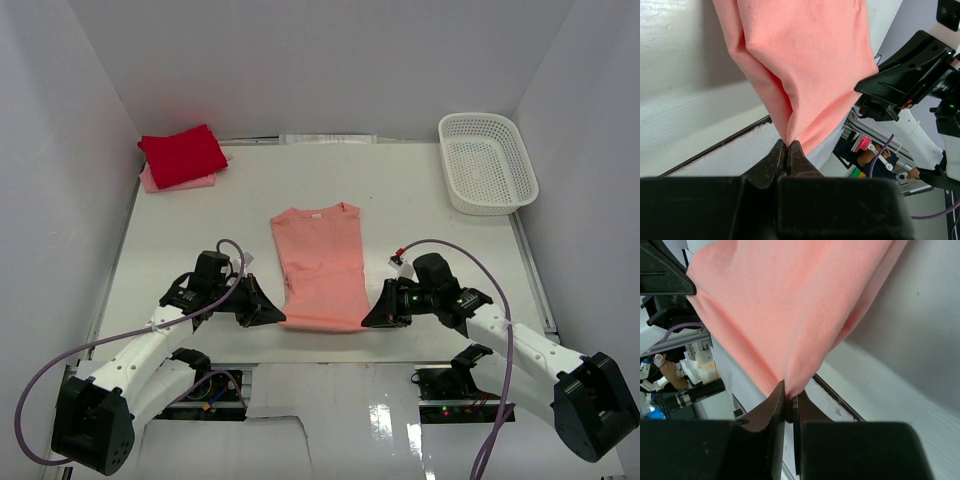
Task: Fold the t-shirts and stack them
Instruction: Grab one side of the 2/3 rectangular tshirt with both arms, then fold the long partially folded tshirt into a neat square
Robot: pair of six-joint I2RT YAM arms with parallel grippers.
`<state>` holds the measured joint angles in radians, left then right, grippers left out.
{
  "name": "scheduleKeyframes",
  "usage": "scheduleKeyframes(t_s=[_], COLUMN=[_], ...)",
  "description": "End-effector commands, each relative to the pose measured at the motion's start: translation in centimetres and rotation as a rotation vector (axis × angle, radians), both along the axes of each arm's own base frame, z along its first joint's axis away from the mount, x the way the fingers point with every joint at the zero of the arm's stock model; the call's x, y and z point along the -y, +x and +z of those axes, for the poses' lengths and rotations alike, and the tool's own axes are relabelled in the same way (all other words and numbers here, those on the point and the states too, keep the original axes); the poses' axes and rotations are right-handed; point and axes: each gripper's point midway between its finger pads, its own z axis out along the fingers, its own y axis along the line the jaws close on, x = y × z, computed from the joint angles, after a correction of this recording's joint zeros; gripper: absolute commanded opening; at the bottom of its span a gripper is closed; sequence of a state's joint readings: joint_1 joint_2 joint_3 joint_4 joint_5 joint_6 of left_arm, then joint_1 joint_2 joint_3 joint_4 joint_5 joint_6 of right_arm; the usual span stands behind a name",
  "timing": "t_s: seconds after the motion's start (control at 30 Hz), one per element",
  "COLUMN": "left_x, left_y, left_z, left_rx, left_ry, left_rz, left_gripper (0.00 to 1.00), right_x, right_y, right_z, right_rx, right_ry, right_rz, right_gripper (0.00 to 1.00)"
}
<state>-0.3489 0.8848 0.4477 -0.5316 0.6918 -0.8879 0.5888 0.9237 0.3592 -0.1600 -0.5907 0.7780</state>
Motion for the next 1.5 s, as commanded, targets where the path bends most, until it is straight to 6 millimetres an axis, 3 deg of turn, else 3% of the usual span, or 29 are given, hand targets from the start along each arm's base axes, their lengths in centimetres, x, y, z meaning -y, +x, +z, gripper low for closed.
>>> scheduleKeyframes(t_s=[0.0, 0.27, 0.4, 0.5, 0.73, 0.93, 1.47], left_x=[-0.9, -0.2, 0.1, 0.1, -0.3, -1.2, -1.3], left_y=[1.1, 3.8, 6.7, 8.4, 10.3, 12.9, 20.2], left_z=[0.0, 2.9, 6.3, 7.8, 9.4, 9.4, 7.5], left_rx=[0.023, 0.052, 0.125, 0.142, 0.164, 0.17, 0.162], left_ry=[0.057, 0.047, 0.022, 0.018, 0.008, 0.006, 0.0], left_rz=[0.058, 0.086, 0.102, 0.102, 0.117, 0.138, 0.147], left_gripper=[0.0, 0.0, 0.0, 0.0, 0.0, 0.0, 0.0], right_x=[1.3, -0.8, -1.8, -2.3, -2.6, -3.0, -3.2], right_y=[-0.1, 2.9, 4.7, 6.0, 8.2, 10.6, 17.4], right_z=[-0.3, 2.6, 4.9, 6.8, 9.9, 11.1, 9.8], right_rx=[-0.034, 0.028, 0.075, 0.118, 0.171, 0.192, 0.144], right_ry=[-0.112, -0.097, -0.063, -0.035, -0.013, 0.007, 0.031], right_rz=[-0.005, 0.055, 0.069, 0.076, 0.095, 0.097, 0.094], right_gripper=[0.08, 0.08, 0.08, 0.08, 0.08, 0.08, 0.08])
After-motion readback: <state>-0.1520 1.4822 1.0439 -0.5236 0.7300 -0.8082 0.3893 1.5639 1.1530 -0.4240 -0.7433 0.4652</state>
